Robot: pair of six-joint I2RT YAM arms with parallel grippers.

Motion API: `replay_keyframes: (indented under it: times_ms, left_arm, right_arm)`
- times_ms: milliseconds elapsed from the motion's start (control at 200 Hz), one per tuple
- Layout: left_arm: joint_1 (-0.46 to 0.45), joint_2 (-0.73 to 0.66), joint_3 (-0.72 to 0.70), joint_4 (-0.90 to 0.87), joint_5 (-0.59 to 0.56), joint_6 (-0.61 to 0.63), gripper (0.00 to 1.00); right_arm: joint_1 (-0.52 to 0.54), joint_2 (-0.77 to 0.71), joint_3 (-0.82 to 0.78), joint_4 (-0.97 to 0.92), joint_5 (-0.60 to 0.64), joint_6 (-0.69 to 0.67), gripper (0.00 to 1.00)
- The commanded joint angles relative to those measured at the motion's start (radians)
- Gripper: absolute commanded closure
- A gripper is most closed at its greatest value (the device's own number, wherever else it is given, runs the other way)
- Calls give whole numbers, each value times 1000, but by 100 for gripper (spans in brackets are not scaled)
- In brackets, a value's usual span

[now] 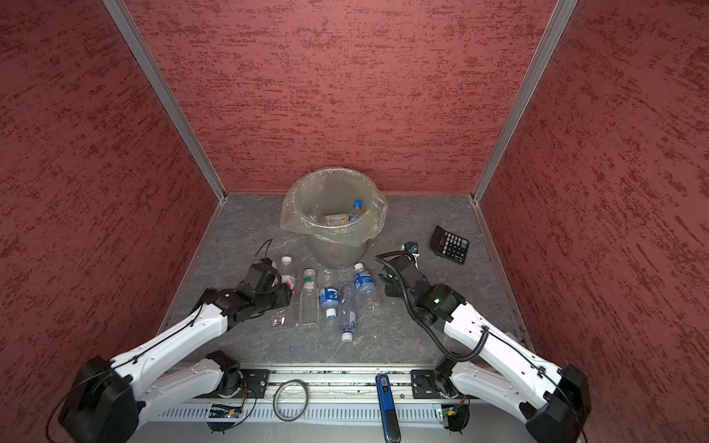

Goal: Throw the plastic bottles in the bin
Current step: Pick up the plastic bottle from the center of the table, then throw the plastic bottle into the trash bin.

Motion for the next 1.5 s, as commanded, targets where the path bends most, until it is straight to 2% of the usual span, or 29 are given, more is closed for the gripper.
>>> replay_keyframes:
  times_ms: [0, 100, 200, 366, 456, 807, 1007, 1087, 1157, 1207, 1262, 1343, 1493]
  left_arm:
    - [-18, -176, -20, 30, -94, -20, 42]
    - [-36, -331, -22, 14, -143, -17, 42]
    - [-47, -417, 14, -8, -173, -5, 41]
    - [-82, -409, 161, 0, -206, 48, 40]
    - [-113, -372, 244, 61, -237, 100, 40]
    - [-153, -50, 542, 381, -219, 274, 36]
    - [-127, 277, 793, 529, -156, 355, 33]
    - [-98, 433, 930, 530, -99, 347, 23]
    - [-92, 525, 1032, 460, -89, 322, 14]
    - [-107, 525, 1030, 450, -106, 313, 10]
    - [-130, 478, 941, 519, -131, 319, 0]
    - [-139, 409, 846, 571, -154, 314, 0]
    - [-170, 305, 809, 544, -184, 363, 0]
  right_arm:
    - [3, 20, 9, 22, -15, -2, 45]
    - [3, 37, 21, 27, -16, -13, 46]
    - [2, 47, 32, 29, -17, -19, 46]
    - [3, 50, 45, 28, -16, -22, 46]
    - [3, 47, 51, 24, -16, -22, 46]
    - [3, 24, 75, 3, -8, -20, 46]
    - [2, 6, 70, -3, -11, -15, 45]
    - [3, -8, 58, -3, -13, -7, 44]
    - [3, -22, 51, -15, -7, 2, 43]
    - [3, -36, 51, -29, 2, 7, 43]
    - [3, -59, 46, -44, 9, 12, 42]
    - [3, -81, 34, -52, 14, 13, 42]
    - [3, -45, 31, -26, -1, -5, 41]
